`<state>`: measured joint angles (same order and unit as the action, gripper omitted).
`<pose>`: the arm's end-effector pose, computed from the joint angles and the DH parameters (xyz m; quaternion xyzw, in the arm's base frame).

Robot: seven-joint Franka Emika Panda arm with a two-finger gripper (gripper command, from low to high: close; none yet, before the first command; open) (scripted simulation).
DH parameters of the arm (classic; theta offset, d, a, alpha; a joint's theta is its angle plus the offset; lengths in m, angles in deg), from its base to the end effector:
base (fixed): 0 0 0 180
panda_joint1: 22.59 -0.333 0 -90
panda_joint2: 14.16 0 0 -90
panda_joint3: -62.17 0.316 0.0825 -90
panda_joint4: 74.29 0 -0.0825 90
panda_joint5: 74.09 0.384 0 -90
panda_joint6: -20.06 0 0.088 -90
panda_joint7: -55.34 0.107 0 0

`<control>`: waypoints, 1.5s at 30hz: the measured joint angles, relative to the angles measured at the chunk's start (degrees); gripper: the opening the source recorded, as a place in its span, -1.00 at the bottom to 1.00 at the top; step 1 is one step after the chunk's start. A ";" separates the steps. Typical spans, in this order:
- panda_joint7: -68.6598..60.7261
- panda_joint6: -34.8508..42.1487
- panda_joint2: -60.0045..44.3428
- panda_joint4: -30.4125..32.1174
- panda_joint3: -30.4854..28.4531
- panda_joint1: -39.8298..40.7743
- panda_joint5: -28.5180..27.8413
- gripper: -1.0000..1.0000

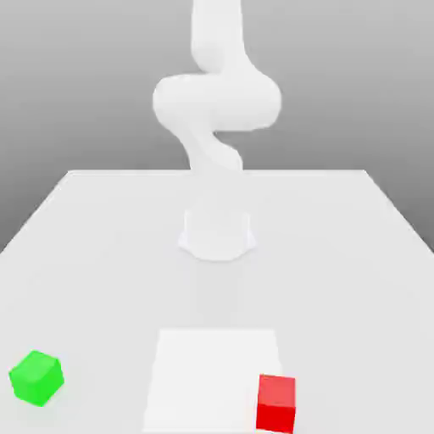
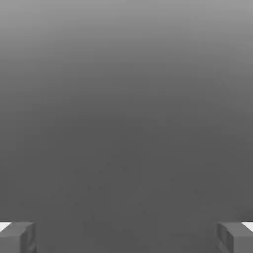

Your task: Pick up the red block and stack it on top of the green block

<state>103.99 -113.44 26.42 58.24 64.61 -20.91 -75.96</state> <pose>0.3806 0.0100 0.6741 -0.8569 0.3735 -0.3342 0.1209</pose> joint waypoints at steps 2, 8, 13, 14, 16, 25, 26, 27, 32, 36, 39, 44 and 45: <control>2.56 -1.47 -4.47 0.64 1.80 1.14 -1.79 0.00; 9.55 -5.59 -17.22 2.43 6.15 3.90 -6.56 0.00; 14.72 -9.00 -27.71 3.91 8.71 5.36 -9.69 0.00; 15.68 -9.71 -29.78 4.21 8.99 5.43 -10.18 0.00; 17.38 -11.16 -33.87 4.83 9.41 5.41 -10.90 0.00; 20.05 -18.44 -50.76 7.91 11.26 4.20 -7.16 0.00; 20.03 -19.48 -52.53 8.12 11.57 4.16 -6.46 0.00; 20.42 -20.84 -54.44 8.03 11.35 3.88 -6.64 0.00; 23.24 -27.27 -62.59 6.87 8.17 1.31 -10.14 -1.00; 23.29 -27.36 -62.59 6.87 8.19 1.31 -10.19 -1.00; 22.85 -26.58 -61.64 7.03 8.63 1.65 -9.57 -1.00; 22.09 -19.78 -53.64 8.17 9.41 4.99 -4.44 -1.00; 23.83 -19.24 -53.17 8.07 7.95 6.11 -3.68 -1.00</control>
<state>127.82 -132.68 -26.75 66.31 72.56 -14.80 -79.64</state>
